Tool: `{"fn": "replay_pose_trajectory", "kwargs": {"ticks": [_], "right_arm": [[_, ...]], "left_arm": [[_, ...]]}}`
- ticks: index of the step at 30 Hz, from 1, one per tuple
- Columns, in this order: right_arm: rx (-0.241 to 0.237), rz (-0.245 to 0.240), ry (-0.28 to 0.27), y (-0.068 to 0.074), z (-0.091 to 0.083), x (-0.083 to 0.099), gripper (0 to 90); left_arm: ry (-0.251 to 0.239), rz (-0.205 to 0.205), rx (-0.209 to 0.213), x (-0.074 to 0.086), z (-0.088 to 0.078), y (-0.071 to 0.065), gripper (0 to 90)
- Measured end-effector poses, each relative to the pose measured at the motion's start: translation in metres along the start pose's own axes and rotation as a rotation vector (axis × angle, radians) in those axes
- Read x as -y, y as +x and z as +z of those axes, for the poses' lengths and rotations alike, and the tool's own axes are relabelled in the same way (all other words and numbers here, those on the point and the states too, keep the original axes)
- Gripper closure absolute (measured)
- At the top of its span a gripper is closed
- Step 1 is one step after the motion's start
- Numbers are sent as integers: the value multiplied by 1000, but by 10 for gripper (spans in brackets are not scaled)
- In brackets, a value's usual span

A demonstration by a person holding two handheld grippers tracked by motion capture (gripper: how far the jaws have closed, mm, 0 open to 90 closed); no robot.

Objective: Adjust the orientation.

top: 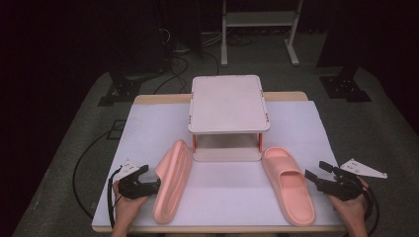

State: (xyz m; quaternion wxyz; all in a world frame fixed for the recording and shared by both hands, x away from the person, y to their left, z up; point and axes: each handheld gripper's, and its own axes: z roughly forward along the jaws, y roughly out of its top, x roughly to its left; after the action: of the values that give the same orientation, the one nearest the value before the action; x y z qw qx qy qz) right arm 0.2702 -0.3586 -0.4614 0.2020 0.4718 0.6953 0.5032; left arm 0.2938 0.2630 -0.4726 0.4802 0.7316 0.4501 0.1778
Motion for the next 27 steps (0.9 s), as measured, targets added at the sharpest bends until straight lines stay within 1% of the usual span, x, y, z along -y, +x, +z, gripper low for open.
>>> {"fn": "replay_pose_trajectory", "kwargs": {"ticks": [1, 4, 6, 9, 11, 12, 14, 17, 20, 21, 24, 25, 27], "right_arm": [[-1, -3, -1, 0, 0, 0, 247], [-1, -3, -3, 0, 0, 0, 247], [-2, -3, -4, 0, 1, 0, 247], [-2, -2, -4, 0, 1, 0, 248], [-2, -2, -4, 0, 1, 0, 248], [-2, -2, -4, 0, 1, 0, 248], [-3, -2, -4, 0, 1, 0, 248], [-3, -3, -5, 0, 1, 0, 249], [-3, -4, -5, 0, 1, 0, 249], [-3, -3, -5, 0, 1, 0, 249], [-3, -4, -5, 0, 1, 0, 249], [-3, -5, -5, 0, 1, 0, 251], [-3, -6, -5, 0, 1, 0, 251]], "left_arm": [[5, 5, 1, 0, 1, 0, 88], [6, -5, 1, -1, 2, 0, 89], [5, -10, 9, -1, 3, 1, 91], [8, -6, 13, -2, 5, -1, 92], [4, -11, 21, -3, 6, -3, 92], [5, -2, 23, -4, 6, -4, 92], [-3, -2, 29, -5, 7, -6, 92], [-5, 8, 40, -6, 8, -10, 93], [-7, 5, 46, -7, 9, -13, 93], [-6, 14, 51, -8, 9, -14, 93], [-8, 15, 60, -9, 10, -17, 95], [-8, 18, 63, -9, 9, -18, 130], [-7, 19, 60, -9, 9, -18, 133]]}}
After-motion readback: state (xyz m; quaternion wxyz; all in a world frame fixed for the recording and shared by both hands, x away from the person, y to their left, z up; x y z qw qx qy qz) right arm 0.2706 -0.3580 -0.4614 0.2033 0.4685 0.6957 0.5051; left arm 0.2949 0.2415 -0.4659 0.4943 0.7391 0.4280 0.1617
